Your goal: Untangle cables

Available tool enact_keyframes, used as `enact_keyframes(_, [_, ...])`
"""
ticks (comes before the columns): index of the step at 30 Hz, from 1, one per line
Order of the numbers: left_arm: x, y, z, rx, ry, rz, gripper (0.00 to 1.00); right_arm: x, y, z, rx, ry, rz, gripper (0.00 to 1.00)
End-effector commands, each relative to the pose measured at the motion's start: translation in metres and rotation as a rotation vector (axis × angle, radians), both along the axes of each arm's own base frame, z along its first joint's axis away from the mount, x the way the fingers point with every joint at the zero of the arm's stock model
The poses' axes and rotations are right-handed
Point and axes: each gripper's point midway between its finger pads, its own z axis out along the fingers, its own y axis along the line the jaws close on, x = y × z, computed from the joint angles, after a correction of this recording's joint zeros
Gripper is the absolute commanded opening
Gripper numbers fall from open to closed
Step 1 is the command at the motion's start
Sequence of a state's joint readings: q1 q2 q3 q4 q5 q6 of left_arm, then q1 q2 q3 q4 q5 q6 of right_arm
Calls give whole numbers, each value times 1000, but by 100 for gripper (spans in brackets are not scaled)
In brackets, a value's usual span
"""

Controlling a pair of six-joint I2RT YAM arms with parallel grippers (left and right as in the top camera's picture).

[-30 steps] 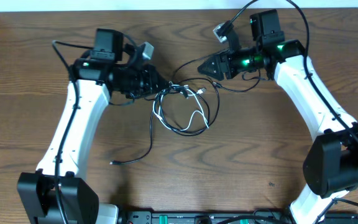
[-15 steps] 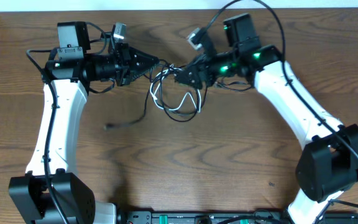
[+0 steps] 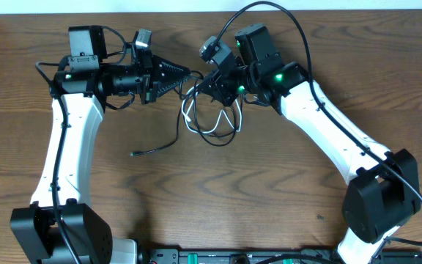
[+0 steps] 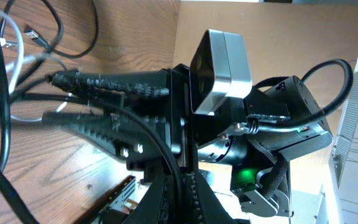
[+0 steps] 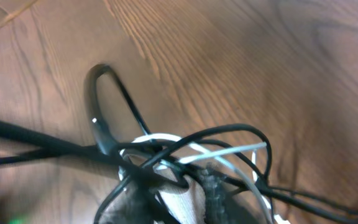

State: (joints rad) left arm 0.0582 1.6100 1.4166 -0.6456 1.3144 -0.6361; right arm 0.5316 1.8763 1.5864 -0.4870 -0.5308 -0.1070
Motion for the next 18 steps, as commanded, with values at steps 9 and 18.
enact_keyframes(9, [22, 18, -14, 174, -42, 131, 8, 17, -90, 59, 65, -5, -148, 1])
enact_keyframes(18, [34, 46, -48, 398, -7, 262, 8, 10, -200, 143, 264, -45, -305, 1])
